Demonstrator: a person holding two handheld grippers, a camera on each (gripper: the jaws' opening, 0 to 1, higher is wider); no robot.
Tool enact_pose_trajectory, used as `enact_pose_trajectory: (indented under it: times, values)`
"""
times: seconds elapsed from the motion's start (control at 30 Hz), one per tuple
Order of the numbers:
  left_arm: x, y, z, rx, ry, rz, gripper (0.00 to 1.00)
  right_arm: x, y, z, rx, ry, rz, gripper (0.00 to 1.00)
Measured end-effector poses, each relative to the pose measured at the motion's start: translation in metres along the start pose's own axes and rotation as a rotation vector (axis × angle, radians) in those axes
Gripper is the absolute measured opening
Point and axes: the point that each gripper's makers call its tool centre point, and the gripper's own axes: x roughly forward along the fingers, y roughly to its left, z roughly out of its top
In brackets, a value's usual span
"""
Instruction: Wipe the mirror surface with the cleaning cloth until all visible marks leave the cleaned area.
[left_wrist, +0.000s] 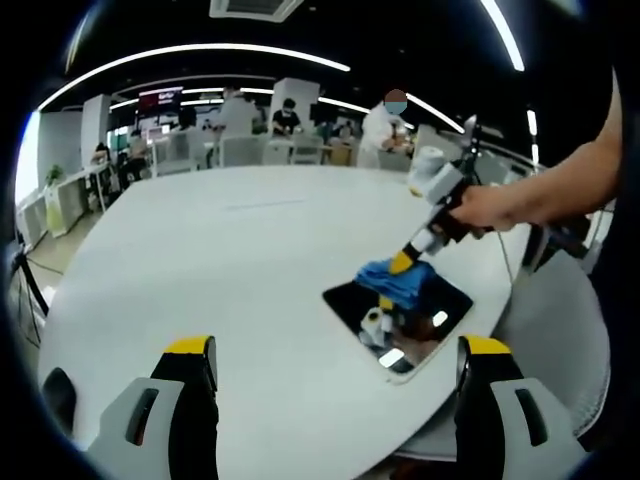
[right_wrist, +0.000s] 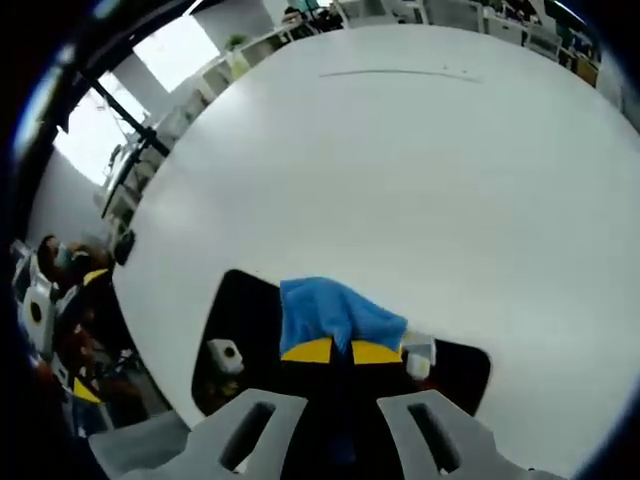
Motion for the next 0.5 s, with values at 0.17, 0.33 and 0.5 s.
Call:
enact_pose_trajectory:
  times: [0.17,0.33,0.5]
  values:
    - [-0.002,-0.002,-0.002,-0.011,-0.007,0.003,1.0,0.002,-0.003,0.009,-0.017,-0.006,-0.023,0.0]
    - [-0.002,-0.003,-0.006,-0.031,-0.011,0.013,1.0,0.003,-0.004,0.008,-0.033,-0.001,-0.018,0.0]
    - [-0.002,-0.004,-0.011,-0.029,0.001,0.01,1.0,0.003,-0.004,0.007,-0.028,-0.003,-0.008,0.0]
